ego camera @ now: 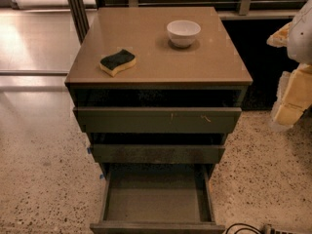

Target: Close bottom drawer

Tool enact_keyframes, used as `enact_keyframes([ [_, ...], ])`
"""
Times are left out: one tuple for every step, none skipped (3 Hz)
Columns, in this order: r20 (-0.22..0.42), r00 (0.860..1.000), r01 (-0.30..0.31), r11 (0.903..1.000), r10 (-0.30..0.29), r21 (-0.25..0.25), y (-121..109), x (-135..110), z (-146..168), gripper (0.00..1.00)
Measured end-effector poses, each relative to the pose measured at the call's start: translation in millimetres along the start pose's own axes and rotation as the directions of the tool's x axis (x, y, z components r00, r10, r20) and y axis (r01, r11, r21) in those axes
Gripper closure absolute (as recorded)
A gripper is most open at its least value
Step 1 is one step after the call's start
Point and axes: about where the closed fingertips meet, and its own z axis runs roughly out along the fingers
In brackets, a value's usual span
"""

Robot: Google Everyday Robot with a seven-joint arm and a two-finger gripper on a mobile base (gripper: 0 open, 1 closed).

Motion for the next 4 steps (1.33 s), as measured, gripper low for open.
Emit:
enact_keyframes([
  [0.0,1.0,0.0,1.0,0.0,0.0,0,0,0,0.0],
  [-0.014,1.0,-0.012,0.9998,0.013,0.018,12,-9,11,0.0],
  [-0.011,0.997,-0.071,0.9964,0.072,0.047,37,-8,41,0.0],
  [-0.009,0.991,-0.131,0.9911,0.131,0.025,66,14,99,0.0],
])
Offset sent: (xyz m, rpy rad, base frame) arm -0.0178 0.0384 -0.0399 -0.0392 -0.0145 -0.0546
